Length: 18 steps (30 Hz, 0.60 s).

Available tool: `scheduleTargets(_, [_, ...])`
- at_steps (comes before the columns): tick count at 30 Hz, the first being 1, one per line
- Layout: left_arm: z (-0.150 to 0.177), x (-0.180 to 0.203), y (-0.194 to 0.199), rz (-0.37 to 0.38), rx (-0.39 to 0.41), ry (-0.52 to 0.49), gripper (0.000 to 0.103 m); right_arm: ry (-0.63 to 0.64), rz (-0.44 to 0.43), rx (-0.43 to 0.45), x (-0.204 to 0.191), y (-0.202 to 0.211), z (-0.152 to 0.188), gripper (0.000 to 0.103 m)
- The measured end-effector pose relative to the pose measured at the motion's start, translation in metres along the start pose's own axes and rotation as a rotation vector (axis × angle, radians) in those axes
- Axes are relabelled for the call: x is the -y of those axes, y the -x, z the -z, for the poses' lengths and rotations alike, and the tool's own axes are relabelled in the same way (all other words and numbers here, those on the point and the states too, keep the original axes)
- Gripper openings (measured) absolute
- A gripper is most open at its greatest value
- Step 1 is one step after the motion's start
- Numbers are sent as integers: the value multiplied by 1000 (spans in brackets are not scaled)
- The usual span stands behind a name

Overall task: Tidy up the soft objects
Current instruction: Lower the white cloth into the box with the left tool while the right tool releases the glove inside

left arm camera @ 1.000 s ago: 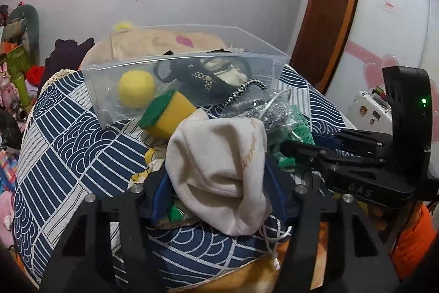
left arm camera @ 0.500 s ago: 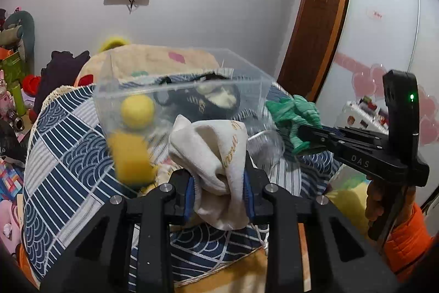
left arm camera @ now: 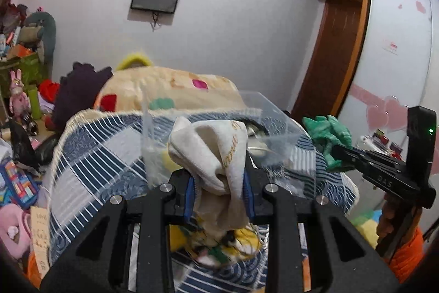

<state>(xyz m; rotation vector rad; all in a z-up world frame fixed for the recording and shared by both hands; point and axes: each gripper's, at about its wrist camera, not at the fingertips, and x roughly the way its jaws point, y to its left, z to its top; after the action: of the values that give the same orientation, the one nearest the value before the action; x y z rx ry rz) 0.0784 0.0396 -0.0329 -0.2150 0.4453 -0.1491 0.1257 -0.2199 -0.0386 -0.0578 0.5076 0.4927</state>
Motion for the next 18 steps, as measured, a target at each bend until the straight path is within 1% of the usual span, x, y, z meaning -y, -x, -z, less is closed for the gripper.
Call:
scheduleTargets(9, [-35,2,-2,-56,99,-50,29,18,-36,48,-10,-9,-25,9])
scheduleTargets(14, [-48,-3,-18,-89,105,-67,29,45,-47,69,-19,-18,-38,9])
scheduleTargets(18, [-60,-15,-35,-96,84,-29,29,61,-71,77,-28,-28,-50,9])
